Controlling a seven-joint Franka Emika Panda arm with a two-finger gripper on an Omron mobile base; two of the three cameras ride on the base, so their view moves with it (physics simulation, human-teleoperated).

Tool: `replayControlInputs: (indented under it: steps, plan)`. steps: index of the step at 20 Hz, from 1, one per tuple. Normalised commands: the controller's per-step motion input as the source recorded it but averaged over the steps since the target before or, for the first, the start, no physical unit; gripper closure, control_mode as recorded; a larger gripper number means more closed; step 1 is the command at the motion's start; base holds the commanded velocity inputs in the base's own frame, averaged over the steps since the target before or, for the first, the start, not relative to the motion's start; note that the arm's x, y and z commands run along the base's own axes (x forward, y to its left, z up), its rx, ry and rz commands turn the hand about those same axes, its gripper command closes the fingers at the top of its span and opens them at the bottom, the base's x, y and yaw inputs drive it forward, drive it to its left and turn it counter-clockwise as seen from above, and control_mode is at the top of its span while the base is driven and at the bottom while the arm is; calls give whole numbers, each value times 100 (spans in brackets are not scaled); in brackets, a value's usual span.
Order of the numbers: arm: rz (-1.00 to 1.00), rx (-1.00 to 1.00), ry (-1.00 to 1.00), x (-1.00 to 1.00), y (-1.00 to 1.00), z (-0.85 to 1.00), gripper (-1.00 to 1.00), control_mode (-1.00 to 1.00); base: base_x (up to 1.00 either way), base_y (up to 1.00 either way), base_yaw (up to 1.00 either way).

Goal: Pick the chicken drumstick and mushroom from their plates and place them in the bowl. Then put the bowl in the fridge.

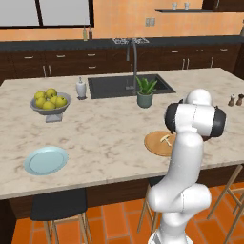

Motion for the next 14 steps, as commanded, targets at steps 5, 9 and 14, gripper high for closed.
replayControlInputs:
  steps: [5,9,14]
  plan:
    - [0,0,0,0,0,0,-100,-100,0,0,0]
    - [0,0,0,-1,-1,0,-100,-100,0,0,0]
    - [0,0,-2,-1,0,38,-100,-100,0,0,0]
